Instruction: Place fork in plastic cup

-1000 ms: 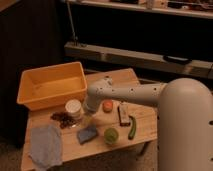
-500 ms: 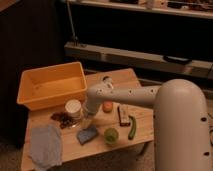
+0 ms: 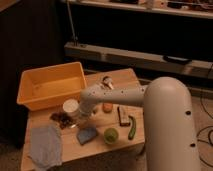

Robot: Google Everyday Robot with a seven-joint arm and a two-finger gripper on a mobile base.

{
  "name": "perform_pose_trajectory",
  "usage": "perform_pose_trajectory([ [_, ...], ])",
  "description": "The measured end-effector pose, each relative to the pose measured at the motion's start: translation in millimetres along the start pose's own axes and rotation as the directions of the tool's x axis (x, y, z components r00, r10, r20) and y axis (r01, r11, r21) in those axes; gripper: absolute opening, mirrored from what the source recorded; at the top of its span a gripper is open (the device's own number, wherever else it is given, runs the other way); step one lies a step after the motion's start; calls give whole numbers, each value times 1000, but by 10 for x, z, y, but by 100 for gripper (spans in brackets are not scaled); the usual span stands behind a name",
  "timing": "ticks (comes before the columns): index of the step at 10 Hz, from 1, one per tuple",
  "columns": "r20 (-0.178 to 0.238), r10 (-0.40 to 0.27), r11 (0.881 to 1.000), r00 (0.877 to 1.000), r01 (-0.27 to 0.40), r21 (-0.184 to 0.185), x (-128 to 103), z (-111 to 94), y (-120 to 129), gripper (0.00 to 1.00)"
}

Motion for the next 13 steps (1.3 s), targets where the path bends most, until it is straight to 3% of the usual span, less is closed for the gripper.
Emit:
perform_pose_trajectory([
  [2, -5, 5, 1000, 1000, -5, -2, 43, -17, 7, 0],
  [5, -12, -7, 1000, 1000, 7, -1, 45, -67, 1, 0],
  [10, -3, -10, 997, 1000, 11, 74, 14, -827, -217, 0],
  [12, 5, -41, 995, 999, 40, 89, -18, -870, -229, 7],
  [13, 11, -68, 992, 998, 66, 105, -7, -870, -216, 18],
])
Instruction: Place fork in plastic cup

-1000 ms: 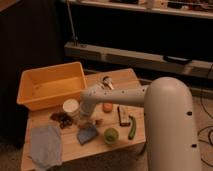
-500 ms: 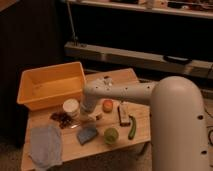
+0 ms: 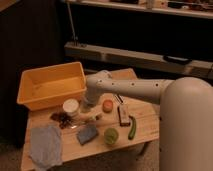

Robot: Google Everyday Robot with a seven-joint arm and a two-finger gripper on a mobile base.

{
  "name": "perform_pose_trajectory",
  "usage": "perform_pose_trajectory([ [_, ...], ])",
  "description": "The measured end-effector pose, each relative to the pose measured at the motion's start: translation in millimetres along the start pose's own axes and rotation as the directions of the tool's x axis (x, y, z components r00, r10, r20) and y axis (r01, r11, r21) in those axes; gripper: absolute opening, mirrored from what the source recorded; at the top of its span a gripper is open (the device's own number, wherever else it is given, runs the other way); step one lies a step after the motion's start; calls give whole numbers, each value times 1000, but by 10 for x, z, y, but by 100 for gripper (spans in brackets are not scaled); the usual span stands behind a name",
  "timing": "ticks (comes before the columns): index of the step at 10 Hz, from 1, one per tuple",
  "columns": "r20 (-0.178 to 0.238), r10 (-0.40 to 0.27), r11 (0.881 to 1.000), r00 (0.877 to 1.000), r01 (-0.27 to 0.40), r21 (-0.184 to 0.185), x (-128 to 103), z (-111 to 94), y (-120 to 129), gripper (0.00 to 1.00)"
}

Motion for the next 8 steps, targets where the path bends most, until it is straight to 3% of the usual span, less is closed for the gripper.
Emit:
perform_pose_trajectory([
  [3, -16, -84, 996, 996, 84, 27, -12, 85, 98, 49],
  [6, -38, -105, 994, 994, 106, 21, 50, 181, 147, 78],
  [8, -41, -104, 995, 994, 104, -5, 96, 272, 164, 80],
])
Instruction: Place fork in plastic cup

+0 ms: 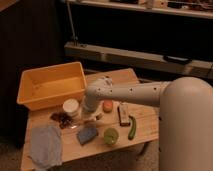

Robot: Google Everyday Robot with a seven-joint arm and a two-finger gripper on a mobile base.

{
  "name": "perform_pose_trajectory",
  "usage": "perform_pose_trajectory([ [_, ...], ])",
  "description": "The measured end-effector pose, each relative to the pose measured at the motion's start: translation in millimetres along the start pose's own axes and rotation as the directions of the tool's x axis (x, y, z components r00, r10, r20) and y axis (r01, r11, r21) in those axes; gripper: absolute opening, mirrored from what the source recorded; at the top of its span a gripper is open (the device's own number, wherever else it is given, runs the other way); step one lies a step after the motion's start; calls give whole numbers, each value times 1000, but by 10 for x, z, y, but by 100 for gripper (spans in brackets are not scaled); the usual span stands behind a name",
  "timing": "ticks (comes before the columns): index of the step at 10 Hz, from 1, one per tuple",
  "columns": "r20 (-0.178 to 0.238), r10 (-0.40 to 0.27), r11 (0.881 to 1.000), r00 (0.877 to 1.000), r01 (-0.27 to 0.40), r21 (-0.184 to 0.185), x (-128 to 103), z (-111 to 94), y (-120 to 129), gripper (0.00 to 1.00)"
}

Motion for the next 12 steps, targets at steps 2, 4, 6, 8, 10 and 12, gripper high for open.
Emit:
perform_pose_trajectory([
  [2, -5, -5, 1000, 1000, 5, -29, 35, 72, 52, 80],
  [4, -11, -7, 999, 1000, 6, -45, 67, 106, 109, 80],
  [6, -29, -4, 999, 1000, 3, -49, 109, 138, 158, 80],
  [8, -40, 18, 998, 999, -21, -54, 127, 206, 170, 80],
  [10, -39, 60, 996, 997, -62, -63, 181, 245, 137, 78],
  [12, -33, 95, 993, 995, -97, -65, 229, 222, 63, 59],
])
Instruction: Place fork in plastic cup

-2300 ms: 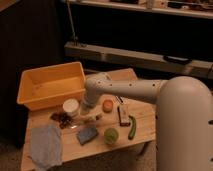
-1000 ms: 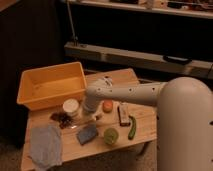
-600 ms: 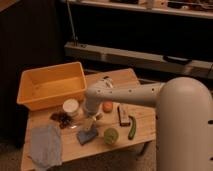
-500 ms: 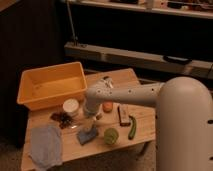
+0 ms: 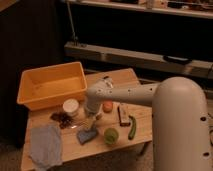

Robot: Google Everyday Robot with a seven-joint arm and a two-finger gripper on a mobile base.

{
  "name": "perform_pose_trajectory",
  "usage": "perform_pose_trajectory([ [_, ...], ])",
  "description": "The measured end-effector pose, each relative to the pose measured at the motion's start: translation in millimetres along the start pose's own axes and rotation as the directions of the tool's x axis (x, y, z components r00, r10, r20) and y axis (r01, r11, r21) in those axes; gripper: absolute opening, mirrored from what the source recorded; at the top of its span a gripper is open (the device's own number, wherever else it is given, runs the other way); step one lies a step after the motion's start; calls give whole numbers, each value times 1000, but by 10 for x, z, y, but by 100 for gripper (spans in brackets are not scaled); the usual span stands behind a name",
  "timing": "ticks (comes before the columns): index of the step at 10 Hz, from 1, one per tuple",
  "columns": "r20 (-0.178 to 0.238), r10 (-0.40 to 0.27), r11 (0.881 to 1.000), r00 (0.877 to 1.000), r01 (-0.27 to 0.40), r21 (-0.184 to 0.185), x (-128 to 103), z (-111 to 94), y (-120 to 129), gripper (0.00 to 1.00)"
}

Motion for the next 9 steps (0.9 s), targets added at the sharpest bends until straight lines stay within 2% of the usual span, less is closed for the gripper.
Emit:
perform_pose_trajectory([
  [2, 13, 23, 1000, 1000, -23, -1, 41, -36, -48, 47],
  [4, 26, 36, 999, 999, -36, 0, 73, -71, -89, 46],
  [9, 15, 13, 1000, 1000, -13, -4, 52, -86, 6, 46],
])
